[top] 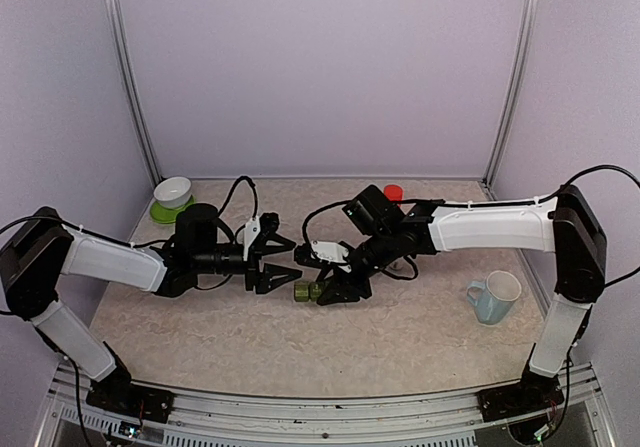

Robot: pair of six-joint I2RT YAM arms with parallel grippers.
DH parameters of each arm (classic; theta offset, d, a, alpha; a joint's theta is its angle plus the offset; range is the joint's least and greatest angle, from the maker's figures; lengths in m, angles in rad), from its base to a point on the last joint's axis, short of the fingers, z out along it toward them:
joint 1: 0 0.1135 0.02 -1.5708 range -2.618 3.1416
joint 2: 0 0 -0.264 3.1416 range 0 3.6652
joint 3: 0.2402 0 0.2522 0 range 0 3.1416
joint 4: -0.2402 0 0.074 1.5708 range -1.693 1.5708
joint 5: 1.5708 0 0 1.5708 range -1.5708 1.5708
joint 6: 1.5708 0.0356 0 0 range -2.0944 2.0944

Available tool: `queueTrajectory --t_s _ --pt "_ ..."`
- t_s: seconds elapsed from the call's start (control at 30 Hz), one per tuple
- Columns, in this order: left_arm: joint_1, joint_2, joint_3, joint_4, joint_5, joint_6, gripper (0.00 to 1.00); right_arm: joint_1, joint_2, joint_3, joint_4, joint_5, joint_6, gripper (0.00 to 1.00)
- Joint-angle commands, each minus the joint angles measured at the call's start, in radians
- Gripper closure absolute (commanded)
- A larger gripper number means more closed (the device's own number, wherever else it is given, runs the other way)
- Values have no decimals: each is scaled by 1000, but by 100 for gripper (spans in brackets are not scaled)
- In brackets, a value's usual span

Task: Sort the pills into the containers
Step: Open the lid of the pill container.

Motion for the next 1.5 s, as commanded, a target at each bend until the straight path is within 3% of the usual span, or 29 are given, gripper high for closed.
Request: queueTrajectory --t_s 0.0,0.17,0.27,0.67,1.47 --pt "8 -33 -13 22 8 3 26 14 5 21 -5 3 0 68" --pt "7 -49 -24 24 9 9 15 14 -5 29 -17 18 -1 68" --pt "9 -49 -34 36 17 7 2 15 -41 6 4 36 0 67" --pt "-2 -55 -36 -16 63 66 1 15 -26 19 4 42 11 67" --pt "-13 -15 -14 17 -144 -7 1 51 -31 28 -20 21 -10 67"
